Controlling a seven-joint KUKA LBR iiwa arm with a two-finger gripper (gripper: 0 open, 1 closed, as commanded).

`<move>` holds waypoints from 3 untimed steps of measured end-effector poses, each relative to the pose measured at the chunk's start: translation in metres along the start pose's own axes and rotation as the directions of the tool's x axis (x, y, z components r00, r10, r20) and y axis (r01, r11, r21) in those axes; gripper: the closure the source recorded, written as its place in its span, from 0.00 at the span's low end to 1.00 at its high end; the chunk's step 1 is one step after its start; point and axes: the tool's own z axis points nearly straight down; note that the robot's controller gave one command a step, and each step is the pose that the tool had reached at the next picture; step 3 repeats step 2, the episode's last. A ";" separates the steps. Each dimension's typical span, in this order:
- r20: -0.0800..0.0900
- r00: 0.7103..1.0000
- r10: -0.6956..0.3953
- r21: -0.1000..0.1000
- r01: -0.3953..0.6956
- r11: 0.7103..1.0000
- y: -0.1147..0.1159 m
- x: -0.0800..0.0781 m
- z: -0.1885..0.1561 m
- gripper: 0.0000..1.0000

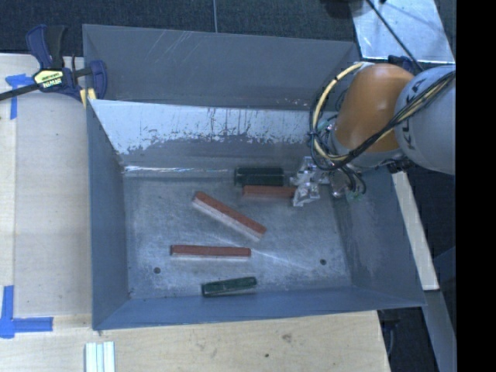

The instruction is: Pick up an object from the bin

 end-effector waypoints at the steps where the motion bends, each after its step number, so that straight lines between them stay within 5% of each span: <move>1: 0.000 1.000 -0.001 0.000 0.001 1.000 0.000 0.000 0.000 1.00; 2: -0.022 0.996 0.082 -0.002 -0.082 0.997 -0.005 0.017 -0.193 1.00; 3: -0.022 0.996 0.082 -0.002 -0.082 0.997 -0.005 0.017 -0.193 1.00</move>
Offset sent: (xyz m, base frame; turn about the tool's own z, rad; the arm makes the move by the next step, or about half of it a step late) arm -0.0235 -0.0031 0.2176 0.0924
